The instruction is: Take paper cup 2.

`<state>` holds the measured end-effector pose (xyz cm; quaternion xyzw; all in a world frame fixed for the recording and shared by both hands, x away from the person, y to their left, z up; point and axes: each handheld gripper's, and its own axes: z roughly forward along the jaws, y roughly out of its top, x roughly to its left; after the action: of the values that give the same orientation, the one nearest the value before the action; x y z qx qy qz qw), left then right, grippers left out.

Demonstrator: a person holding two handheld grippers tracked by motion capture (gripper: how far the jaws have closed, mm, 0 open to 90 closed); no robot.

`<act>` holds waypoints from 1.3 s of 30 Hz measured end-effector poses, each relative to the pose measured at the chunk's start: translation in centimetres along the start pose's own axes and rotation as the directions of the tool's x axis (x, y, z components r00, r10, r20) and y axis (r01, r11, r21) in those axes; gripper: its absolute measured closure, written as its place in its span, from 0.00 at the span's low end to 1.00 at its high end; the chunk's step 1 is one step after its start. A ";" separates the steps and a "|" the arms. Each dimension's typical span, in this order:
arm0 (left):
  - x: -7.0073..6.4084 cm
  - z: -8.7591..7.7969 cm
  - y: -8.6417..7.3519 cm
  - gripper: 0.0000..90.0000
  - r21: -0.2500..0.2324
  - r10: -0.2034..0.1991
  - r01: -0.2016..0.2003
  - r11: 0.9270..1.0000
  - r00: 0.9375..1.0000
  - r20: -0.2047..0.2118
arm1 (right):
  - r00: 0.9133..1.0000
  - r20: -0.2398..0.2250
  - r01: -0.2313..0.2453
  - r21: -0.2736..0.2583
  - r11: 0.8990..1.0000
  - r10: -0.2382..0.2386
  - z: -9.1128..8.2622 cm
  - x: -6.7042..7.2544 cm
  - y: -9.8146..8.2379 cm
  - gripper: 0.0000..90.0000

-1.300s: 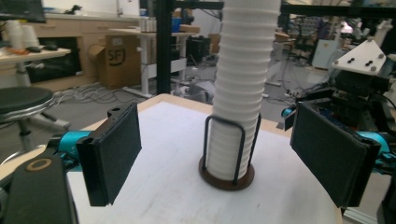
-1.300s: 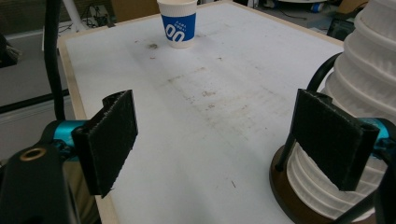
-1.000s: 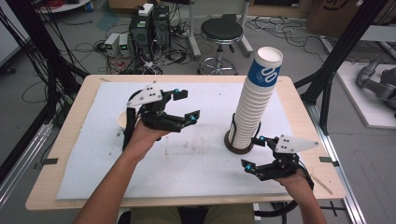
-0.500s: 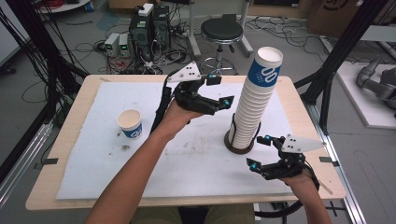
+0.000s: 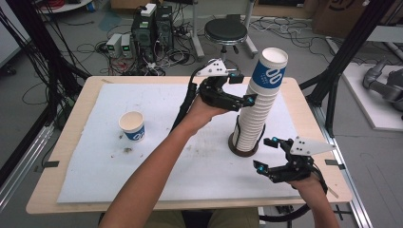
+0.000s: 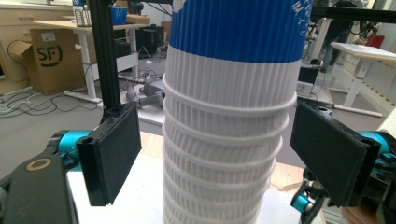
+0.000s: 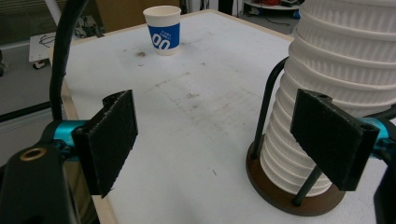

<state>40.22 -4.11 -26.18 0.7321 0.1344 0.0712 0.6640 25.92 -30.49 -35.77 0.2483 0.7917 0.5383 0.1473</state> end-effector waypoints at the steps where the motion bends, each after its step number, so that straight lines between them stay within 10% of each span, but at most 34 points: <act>1: 0.0 0.2 0.0 0.18 0.001 0.001 -0.001 1.000 1.000 0.005 | 1.000 -0.002 -0.002 0.003 1.000 0.002 -0.1 0.0 0.0 0.17; 39: -0.4 2.3 -0.2 0.18 0.033 0.047 -0.048 0.998 0.999 0.019 | 1.000 0.021 -0.010 -0.060 0.998 0.011 -1.2 -0.5 1.8 0.17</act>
<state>40.47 -6.38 -26.57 0.7466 0.1120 0.0780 0.6511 26.17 -31.13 -33.68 0.2537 0.7725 0.5597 0.1603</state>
